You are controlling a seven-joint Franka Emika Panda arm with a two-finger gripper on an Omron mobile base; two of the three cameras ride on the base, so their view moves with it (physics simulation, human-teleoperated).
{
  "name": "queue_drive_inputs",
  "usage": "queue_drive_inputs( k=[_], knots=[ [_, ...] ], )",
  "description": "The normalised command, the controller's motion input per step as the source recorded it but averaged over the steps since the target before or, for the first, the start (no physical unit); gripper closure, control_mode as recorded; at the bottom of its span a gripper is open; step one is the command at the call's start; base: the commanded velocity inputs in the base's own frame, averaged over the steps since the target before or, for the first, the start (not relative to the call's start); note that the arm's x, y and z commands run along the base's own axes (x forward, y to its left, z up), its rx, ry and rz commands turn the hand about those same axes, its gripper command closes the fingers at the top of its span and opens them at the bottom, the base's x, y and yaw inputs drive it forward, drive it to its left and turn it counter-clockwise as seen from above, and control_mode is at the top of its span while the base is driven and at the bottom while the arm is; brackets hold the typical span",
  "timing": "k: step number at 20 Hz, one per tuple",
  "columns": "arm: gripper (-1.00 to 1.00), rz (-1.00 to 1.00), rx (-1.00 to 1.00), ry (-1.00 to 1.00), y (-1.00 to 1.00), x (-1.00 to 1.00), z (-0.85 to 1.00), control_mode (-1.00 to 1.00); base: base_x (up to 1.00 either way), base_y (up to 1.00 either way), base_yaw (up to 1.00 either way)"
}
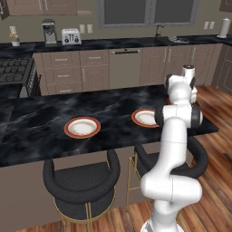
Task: Pick the chicken drumstick and cucumber from their plates and place them in the bowl. Then put the bowl in the fridge.
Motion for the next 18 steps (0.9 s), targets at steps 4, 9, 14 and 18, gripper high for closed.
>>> queue_drive_inputs(
  k=[4, 9, 14, 18],
  knots=[
    [1.0, 0.01, -0.11, 0.0, 0.04, 0.01, -0.5, -1.0, 0.0, 0.0, 0.0],
    [1.0, 0.03, 0.0, 0.0, -0.01, 0.2, -0.11, -1.0, 0.0, 0.0, 0.0],
    [-1.0, 0.06, 0.0, 0.02, -0.05, 0.19, 0.04, -1.0, 0.0, 0.0, 0.0],
    [-1.0, 0.05, 0.0, 0.08, -0.1, 0.11, 0.21, -1.0, 0.0, 0.0, 0.0]
  ],
)
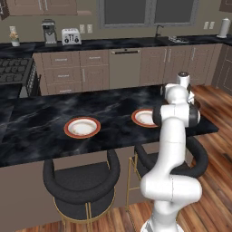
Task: Pick the chicken drumstick and cucumber from their plates and place them in the bowl. Then put the bowl in the fridge.
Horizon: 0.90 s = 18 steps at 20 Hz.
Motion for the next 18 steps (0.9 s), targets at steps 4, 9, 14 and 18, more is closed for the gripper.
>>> queue_drive_inputs(
  k=[4, 9, 14, 18],
  knots=[
    [-1.0, 0.1, 0.0, 0.12, -0.04, 0.01, 0.36, -1.0, 0.0, 0.0, 0.0],
    [-1.0, 0.16, 0.0, 0.09, -0.08, -0.02, 0.41, -1.0, 0.0, 0.0, 0.0],
    [-1.0, 0.26, 0.0, 0.04, -0.01, -0.26, 0.4, -1.0, 0.0, 0.0, 0.0],
    [-1.0, 0.41, 0.0, 0.0, 0.0, -0.54, 0.2, -1.0, 0.0, 0.0, 0.0]
  ],
)
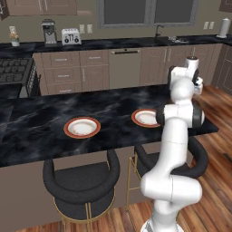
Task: Pick the chicken drumstick and cucumber from their plates and place them in the bowl. Then put the bowl in the fridge.
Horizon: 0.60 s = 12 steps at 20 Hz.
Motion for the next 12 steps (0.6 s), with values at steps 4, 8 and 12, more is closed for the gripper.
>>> queue_drive_inputs(
  k=[4, 8, 12],
  knots=[
    [-1.0, 0.46, -0.01, 0.0, 0.0, -0.68, -0.03, -1.0, 0.0, 0.0, 0.0],
    [-1.0, 0.27, 0.0, 0.0, -0.2, -0.65, -0.12, -1.0, 0.0, 0.0, 0.0],
    [-1.0, 0.06, 0.0, 0.08, -0.01, -0.6, -0.28, -1.0, 0.0, 0.0, 0.0]
  ],
)
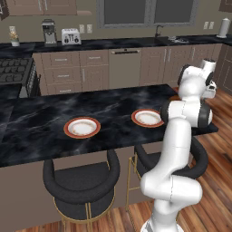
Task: Pick the chicken drumstick and cucumber from their plates and place them in the bowl. Then put the bowl in the fridge.
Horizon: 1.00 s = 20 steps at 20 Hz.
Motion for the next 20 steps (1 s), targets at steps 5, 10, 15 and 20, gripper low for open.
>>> queue_drive_inputs(
  k=[5, 10, 15, 20],
  knots=[
    [-1.0, -0.2, 0.04, 0.15, -0.02, -0.31, -0.18, -1.0, 0.0, 0.0, 0.0],
    [-1.0, -0.28, 0.09, 0.0, -0.06, -0.11, -0.01, -1.0, 0.0, 0.0, 0.0],
    [-1.0, -0.33, 0.13, 0.0, -0.01, -0.07, -0.15, -1.0, 0.0, 0.0, 0.0],
    [-1.0, -0.3, 0.1, -0.04, 0.0, 0.11, -0.23, -1.0, 0.0, 0.0, 0.0]
  ],
)
